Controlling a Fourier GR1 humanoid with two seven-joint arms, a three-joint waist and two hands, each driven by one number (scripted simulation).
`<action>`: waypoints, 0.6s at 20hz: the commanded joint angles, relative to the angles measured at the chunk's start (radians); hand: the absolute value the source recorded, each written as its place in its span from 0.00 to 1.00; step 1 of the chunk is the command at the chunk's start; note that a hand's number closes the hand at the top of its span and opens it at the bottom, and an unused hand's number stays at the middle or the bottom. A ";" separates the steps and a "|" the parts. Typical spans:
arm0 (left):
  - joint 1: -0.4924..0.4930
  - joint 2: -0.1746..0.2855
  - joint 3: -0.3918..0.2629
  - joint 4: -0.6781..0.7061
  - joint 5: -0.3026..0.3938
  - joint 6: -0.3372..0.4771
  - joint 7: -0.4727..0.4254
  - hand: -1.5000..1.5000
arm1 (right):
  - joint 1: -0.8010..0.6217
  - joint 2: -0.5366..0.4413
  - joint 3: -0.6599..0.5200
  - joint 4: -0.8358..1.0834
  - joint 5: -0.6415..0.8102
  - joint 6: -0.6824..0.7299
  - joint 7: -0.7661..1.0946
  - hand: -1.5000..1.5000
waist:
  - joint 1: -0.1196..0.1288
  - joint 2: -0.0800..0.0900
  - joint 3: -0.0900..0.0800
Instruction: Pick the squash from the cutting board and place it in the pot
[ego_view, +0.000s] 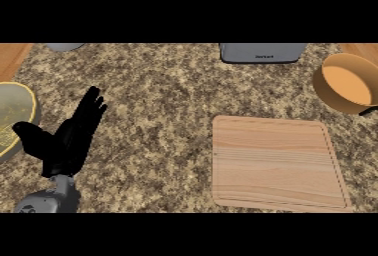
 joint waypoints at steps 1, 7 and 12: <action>0.059 0.006 0.001 -0.024 -0.005 -0.015 -0.041 0.50 | -0.027 -0.064 -0.087 -0.055 -0.077 0.034 0.000 1.00 | 0.008 -0.003 -0.001; 0.032 -0.007 -0.004 -0.043 0.001 -0.002 0.009 0.50 | -0.097 -0.117 -0.149 -0.181 -0.193 0.110 -0.045 1.00 | 0.010 -0.005 -0.001; -0.046 -0.044 -0.028 0.044 -0.041 0.024 -0.015 0.50 | -0.257 -0.167 -0.100 -0.174 -0.249 0.186 0.066 1.00 | 0.021 0.002 -0.001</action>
